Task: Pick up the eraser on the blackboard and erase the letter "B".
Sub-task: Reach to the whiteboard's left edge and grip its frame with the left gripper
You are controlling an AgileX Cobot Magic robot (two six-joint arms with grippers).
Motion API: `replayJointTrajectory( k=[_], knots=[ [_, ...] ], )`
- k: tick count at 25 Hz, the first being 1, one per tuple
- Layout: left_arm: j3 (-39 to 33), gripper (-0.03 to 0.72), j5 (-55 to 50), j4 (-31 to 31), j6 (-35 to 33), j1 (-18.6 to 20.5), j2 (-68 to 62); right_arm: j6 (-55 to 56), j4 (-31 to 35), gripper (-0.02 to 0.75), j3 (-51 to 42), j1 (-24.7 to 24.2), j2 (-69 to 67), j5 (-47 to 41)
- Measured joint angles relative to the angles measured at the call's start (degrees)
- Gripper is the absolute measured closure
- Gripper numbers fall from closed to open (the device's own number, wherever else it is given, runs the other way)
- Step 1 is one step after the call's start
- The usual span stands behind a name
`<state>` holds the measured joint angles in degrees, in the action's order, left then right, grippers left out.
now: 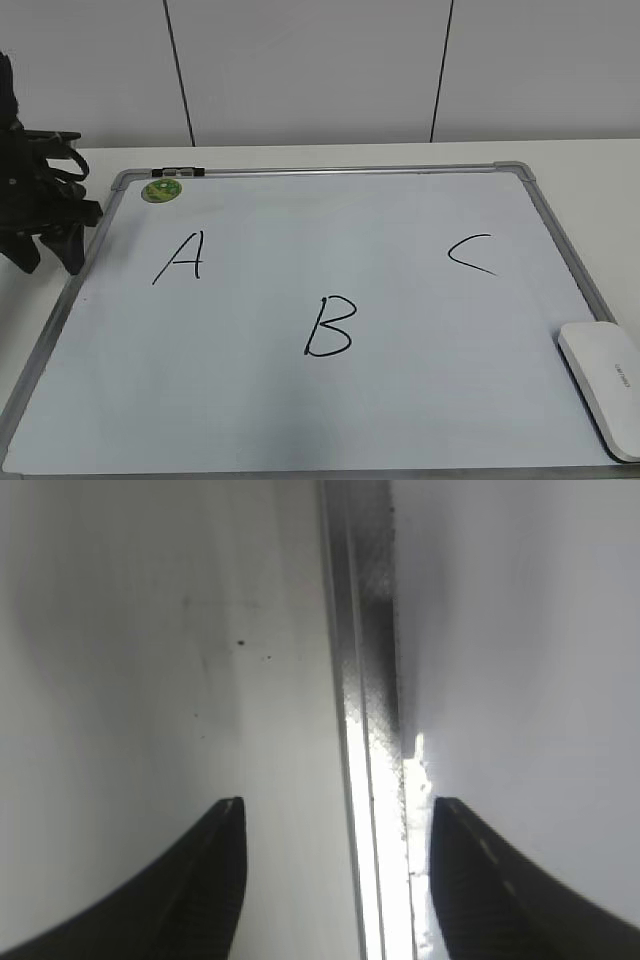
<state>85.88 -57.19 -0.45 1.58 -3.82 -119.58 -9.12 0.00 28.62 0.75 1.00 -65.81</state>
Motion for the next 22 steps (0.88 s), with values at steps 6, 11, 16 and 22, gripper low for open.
replayJointTrajectory(
  k=[6,11,16,22],
  knots=[
    [0.0,0.252,1.6,0.5,1.3,0.0,-1.6,0.0,0.0,0.164,0.0,0.0,0.0,0.0],
    [0.0,0.252,2.3,0.5,1.5,0.0,-3.3,0.0,0.0,0.164,0.0,0.0,0.0,0.0],
    [0.0,0.314,2.9,0.5,1.7,0.0,-4.1,0.0,0.0,0.164,0.0,0.0,0.0,0.0],
    [0.0,0.491,3.3,-0.2,1.7,-0.1,-4.1,0.0,0.0,0.164,0.0,0.0,0.0,0.0]
  ],
)
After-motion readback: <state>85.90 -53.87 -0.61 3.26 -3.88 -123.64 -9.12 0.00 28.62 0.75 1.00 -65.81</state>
